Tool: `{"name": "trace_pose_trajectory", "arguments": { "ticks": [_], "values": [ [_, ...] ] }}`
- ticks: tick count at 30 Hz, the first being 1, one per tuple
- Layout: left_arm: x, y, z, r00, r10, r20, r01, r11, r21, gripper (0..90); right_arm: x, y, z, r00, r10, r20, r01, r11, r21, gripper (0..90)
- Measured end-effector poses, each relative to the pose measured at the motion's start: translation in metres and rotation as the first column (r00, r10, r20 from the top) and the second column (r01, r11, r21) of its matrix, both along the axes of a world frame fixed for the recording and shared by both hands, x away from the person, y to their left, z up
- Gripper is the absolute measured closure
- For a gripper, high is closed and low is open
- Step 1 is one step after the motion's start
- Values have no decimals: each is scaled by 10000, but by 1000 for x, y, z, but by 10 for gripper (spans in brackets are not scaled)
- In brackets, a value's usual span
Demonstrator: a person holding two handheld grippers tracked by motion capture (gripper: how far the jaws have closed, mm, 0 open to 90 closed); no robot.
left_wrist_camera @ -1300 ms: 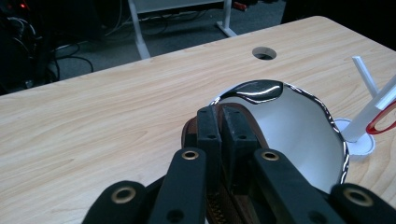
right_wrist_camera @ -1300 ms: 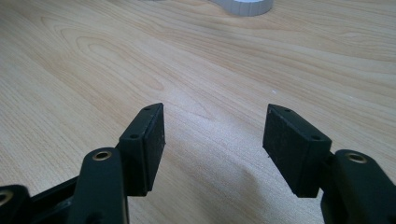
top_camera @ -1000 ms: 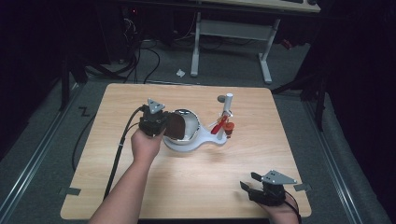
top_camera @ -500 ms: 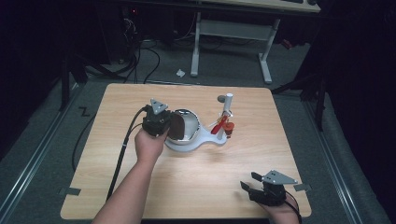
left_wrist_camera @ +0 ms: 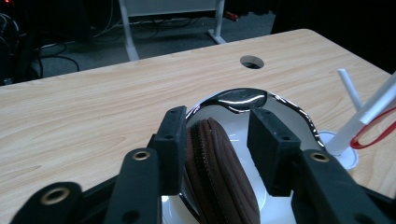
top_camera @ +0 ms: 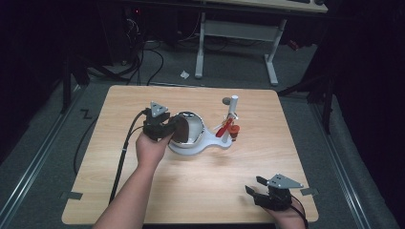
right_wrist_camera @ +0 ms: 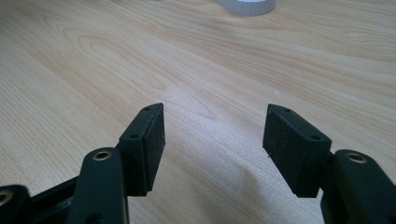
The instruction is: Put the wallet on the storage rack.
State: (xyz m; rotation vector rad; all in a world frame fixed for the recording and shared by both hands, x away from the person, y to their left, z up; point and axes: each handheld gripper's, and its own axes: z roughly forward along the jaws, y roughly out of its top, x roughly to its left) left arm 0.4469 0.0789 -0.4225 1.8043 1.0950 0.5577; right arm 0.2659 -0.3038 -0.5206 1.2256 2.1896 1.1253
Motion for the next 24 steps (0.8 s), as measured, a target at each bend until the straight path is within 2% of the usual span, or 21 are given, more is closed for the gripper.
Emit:
{"name": "trace_pose_trajectory", "arguments": {
  "ticks": [5, 9, 13, 20, 24],
  "values": [
    [-5, 6, 5, 9999, -36, 129, 36, 10000, 53, 512, 0, 0, 0, 10000, 21, -3, -21, 10000, -18, 393],
    [-6, 12, 6, 9995, -283, -102, 283, 9996, -78, 455, 0, 0, 0, 10000, 16, -11, -16, 10000, -38, 394],
    [-11, 19, 5, 9995, -314, -34, 314, 9995, -2, 413, 0, 1, 0, 10000, -6, -27, 6, 10000, -30, 393],
    [-26, 32, 0, 9993, -224, 314, 230, 9996, -177, 368, 1, 1, -1, 10000, -11, -47, 11, 10000, -33, 396],
    [-36, 41, -5, 9990, -311, 318, 325, 9985, -438, 355, 0, 1, -1, 10000, 4, -46, -4, 10000, -39, 399]
  ]
}}
